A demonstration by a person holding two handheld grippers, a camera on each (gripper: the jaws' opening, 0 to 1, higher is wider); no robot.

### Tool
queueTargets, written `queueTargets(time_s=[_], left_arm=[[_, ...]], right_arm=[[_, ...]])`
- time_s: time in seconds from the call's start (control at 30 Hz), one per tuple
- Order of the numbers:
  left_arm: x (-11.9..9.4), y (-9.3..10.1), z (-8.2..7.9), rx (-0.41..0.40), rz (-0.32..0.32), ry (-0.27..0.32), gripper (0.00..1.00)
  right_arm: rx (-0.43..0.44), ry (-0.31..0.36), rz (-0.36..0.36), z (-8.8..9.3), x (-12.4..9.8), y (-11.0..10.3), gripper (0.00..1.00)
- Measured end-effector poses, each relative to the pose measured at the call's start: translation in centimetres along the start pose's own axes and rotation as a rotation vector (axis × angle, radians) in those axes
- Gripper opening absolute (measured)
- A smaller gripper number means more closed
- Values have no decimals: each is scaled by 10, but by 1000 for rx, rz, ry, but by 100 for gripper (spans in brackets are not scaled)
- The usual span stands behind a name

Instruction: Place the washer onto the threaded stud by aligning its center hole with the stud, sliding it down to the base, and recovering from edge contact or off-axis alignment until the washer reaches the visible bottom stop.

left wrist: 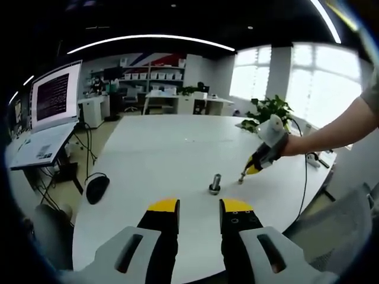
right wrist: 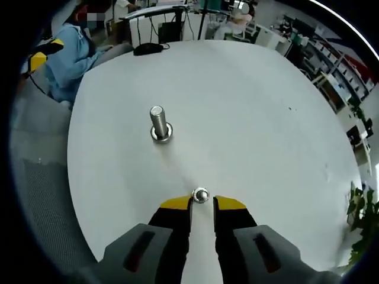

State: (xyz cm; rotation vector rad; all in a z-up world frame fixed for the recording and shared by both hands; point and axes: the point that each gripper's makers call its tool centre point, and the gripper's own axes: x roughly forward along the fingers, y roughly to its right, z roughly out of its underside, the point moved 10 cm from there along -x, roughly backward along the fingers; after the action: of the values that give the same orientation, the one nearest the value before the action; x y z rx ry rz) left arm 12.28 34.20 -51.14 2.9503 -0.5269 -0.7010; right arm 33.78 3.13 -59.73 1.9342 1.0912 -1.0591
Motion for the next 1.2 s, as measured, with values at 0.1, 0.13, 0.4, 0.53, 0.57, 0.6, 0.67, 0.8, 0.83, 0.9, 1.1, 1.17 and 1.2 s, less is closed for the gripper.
queueTargets(time_s=[0.1,0.13,0.4,0.53,0.57,0.6,0.67,0.8,0.83,0.9,1.1,1.17,1.2], left_arm=[[0,0,0,0,-1,-2,25],[0,0,0,-1,0,-3,25],[2,1,1,5,2,-16,25],[2,1,2,5,-1,-24,25],[2,1,2,5,-1,-28,25],[2,1,2,7,0,-29,25],[3,2,2,12,0,-31,25],[2,2,2,12,-3,-30,25],[2,1,2,10,-5,-29,25],[2,1,3,2,-3,-30,25],[4,4,3,11,-1,-39,25],[4,4,3,15,0,-41,25],[4,4,3,16,3,-43,25]], right_arm=[[11,22,-7,-2,-5,-3,17],[6,38,2,-3,-7,-4,18],[100,196,21,-9,-31,-10,19],[174,272,25,-8,-43,-14,19],[196,290,20,-7,-46,-15,20],[213,306,16,-7,-48,-16,21],[236,345,28,-3,-58,-20,23],[299,393,25,6,-68,-29,26],[309,403,21,9,-71,-31,26],[320,414,26,15,-76,-34,27],[423,543,17,24,-93,-53,32],[442,592,24,26,-98,-60,35],[451,616,23,28,-101,-66,36]])
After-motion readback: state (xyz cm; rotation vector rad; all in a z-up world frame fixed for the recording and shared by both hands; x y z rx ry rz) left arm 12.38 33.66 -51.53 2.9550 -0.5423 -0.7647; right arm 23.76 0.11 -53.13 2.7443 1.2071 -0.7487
